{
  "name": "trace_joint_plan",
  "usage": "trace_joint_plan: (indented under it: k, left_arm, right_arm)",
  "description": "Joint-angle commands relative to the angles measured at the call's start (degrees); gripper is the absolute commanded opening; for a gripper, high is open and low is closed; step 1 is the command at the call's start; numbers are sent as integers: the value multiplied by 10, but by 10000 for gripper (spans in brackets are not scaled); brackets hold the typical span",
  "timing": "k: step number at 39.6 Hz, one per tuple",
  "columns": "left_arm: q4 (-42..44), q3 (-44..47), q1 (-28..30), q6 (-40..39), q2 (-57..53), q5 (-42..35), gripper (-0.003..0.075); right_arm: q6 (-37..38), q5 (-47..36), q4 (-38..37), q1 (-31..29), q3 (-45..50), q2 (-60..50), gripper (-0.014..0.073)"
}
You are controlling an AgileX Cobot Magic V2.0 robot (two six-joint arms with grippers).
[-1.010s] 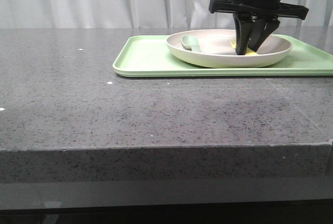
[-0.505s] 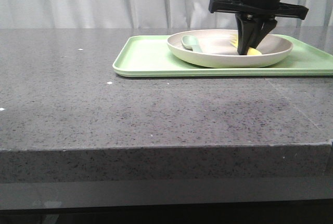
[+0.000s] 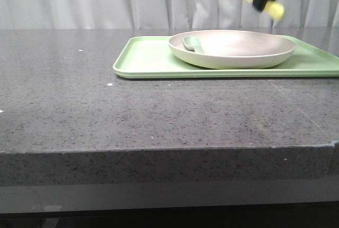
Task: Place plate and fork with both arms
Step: 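Lift the yellow fork with the right gripper onto the tray beside the plate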
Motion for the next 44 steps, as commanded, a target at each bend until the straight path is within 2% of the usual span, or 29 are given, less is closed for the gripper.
trace_joint_plan:
  k: [1,7,13,24,29,44]
  left_arm:
    - [4,-14,2,0,-6,-31,491]
    - [4,-14,2,0,-6,-30,491]
    - [4,-14,2,0,-6,-30,491]
    - [4,-14,2,0,-6,-33,491]
    - [4,-14,2,0,-6,-33,491]
    - [4,-14,2,0,-6,-33,491]
  right_arm:
    - [-11,52,-6,-20,-14,-65,14]
    - [-22,52,-5,-64,4,-104,14]
    - [-53,45,0,-111,61,-124,14]
    - [-141,-49,134,-181,176,-120,14]
    - [-174,-78,176,-186,197,-98,14]
    - [-177,-105,218,-186,197,-18,14]
